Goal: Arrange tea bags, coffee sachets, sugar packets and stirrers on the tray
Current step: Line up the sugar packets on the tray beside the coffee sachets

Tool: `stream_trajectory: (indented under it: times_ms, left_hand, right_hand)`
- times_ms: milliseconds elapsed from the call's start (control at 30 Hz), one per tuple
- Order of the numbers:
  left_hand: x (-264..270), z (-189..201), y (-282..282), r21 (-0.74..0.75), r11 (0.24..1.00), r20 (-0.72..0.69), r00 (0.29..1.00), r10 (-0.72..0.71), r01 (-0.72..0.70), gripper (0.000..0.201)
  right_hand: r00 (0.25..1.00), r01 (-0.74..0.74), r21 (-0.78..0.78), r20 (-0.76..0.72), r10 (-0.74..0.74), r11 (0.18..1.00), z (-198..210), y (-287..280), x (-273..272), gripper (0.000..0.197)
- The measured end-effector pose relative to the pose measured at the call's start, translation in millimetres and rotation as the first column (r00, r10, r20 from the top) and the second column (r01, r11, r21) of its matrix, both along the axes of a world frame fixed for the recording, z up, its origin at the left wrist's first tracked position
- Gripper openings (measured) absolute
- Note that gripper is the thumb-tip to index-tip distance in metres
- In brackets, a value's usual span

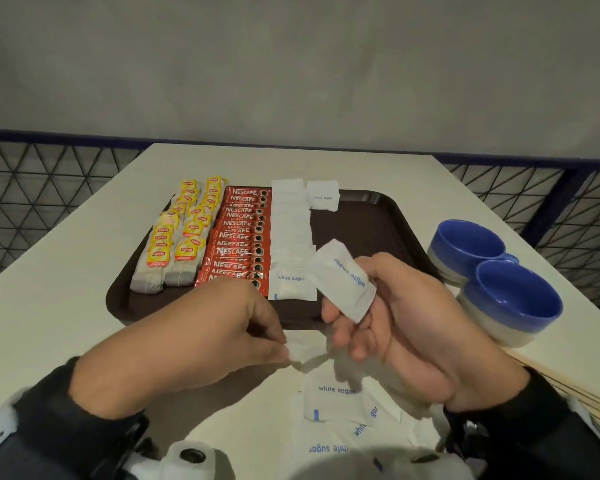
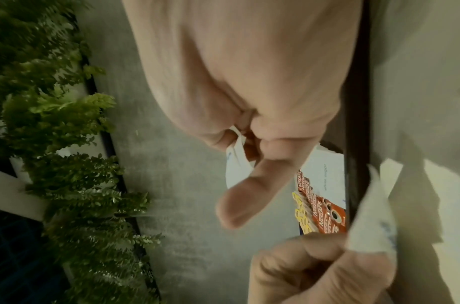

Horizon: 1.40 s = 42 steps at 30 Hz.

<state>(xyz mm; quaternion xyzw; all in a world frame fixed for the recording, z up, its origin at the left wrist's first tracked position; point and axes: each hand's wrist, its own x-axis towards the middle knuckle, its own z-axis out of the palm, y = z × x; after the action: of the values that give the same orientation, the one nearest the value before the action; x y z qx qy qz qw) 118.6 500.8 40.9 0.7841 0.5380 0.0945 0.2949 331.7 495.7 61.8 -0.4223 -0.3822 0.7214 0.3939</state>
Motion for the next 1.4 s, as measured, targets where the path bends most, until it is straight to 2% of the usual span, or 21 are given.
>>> stream_trajectory:
  times_ms: [100, 200, 300, 400, 500, 633, 800, 900, 1000, 1167, 1267, 1400]
  left_hand:
    - [-3, 6, 0, 0.014, 0.998, 0.260, 0.964, 0.053, -0.059, 0.007]
    - [-4, 11, -1, -0.054, 0.991, 0.504, 0.854, 0.131, -0.121, 0.009]
    - [1, 12, -2, -0.103, 0.984, 0.636, 0.751, 0.175, -0.142, 0.009]
    - [6, 11, -1, -0.084, 0.978, 0.665, 0.720, 0.198, -0.191, 0.007]
    - [8, 12, -1, -0.011, 0.964, 0.655, 0.726, 0.208, -0.266, 0.011]
    - [10, 16, -4, 0.056, 0.945, 0.704, 0.684, 0.191, -0.322, 0.024]
    - [10, 17, -5, 0.147, 0.929, 0.800, 0.593, 0.089, -0.339, 0.016]
    - [15, 14, -7, 0.194, 0.930, 0.831, 0.556, 0.014, -0.313, 0.023]
    - [20, 13, -9, 0.142, 0.946, 0.883, 0.469, 0.011, -0.290, 0.036]
    - [21, 13, -8, 0.035, 0.966, 0.885, 0.458, 0.089, -0.257, 0.058]
    - [22, 12, -8, -0.103, 0.979, 0.890, 0.424, 0.169, -0.174, 0.061]
    - [26, 15, -9, -0.216, 0.971, 0.881, 0.408, 0.238, -0.099, 0.048]
  right_hand:
    - [0.991, 0.118, 0.006, -0.061, -0.117, 0.993, 1, 4, 5, 0.033]
    - [0.976, 0.196, 0.000, -0.098, -0.195, 0.981, 1, 7, 10, 0.029]
    - [0.974, 0.198, 0.026, -0.116, -0.194, 0.980, -2, 7, 12, 0.020]
    - [0.983, 0.156, 0.102, -0.118, -0.144, 0.982, -5, 6, 13, 0.016]
    - [0.991, 0.126, 0.182, -0.067, -0.116, 0.975, -8, 4, 13, 0.025]
    - [0.993, 0.115, 0.230, 0.006, -0.119, 0.966, -10, 3, 10, 0.027]
    - [0.983, 0.184, 0.244, -0.059, -0.175, 0.952, -11, 2, 8, 0.025]
    - [0.978, 0.198, 0.216, -0.107, -0.178, 0.956, -13, 2, 7, 0.034]
    - [0.980, 0.169, 0.198, -0.135, -0.144, 0.966, -12, 2, 6, 0.051]
    - [0.992, 0.115, 0.248, -0.074, -0.100, 0.962, -12, 2, 7, 0.044]
    - [0.987, 0.150, 0.293, -0.093, -0.128, 0.944, -12, 2, 8, 0.043]
    - [0.977, 0.214, 0.397, -0.081, -0.199, 0.893, -12, 1, 7, 0.041]
